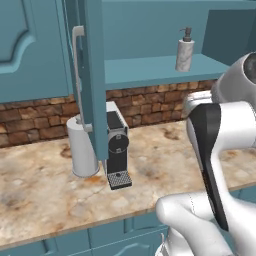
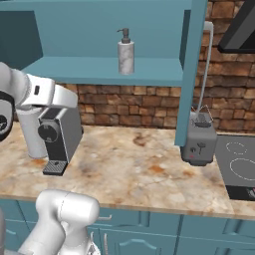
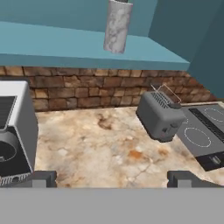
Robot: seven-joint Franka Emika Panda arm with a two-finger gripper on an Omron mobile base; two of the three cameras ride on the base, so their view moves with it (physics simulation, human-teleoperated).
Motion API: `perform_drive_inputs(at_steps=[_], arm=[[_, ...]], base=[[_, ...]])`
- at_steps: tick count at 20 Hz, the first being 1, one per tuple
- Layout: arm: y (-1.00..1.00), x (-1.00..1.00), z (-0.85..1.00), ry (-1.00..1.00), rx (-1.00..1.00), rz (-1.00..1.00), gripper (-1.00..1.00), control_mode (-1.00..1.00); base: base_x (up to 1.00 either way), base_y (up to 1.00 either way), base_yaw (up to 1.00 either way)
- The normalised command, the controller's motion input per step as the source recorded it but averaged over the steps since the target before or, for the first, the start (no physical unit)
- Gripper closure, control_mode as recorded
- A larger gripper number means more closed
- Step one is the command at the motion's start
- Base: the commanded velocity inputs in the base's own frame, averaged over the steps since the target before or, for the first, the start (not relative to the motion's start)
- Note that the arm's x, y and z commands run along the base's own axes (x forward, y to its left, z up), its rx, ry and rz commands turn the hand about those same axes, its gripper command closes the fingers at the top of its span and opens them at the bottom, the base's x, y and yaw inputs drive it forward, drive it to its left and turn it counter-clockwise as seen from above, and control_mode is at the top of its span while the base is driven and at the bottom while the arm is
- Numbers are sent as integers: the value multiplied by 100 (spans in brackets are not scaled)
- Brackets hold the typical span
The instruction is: Locate and retrieve the dish brush and soap dispenser from the cabinet. Place them next to the sink.
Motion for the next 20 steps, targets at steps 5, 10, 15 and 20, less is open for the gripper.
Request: perform_drive_inputs(at_steps=[5,10,15,20], arm=[[-8,-1,33,-17,-1,0,-100,-100],[-7,21,-2,-12,1,-2,-100,-100],[-14,13,30,-2,0,2,-100,-100],[-27,42,28,1,0,6,-100,-100]], base=[[0,0,0],[0,0,0],[0,0,0],[0,0,0]])
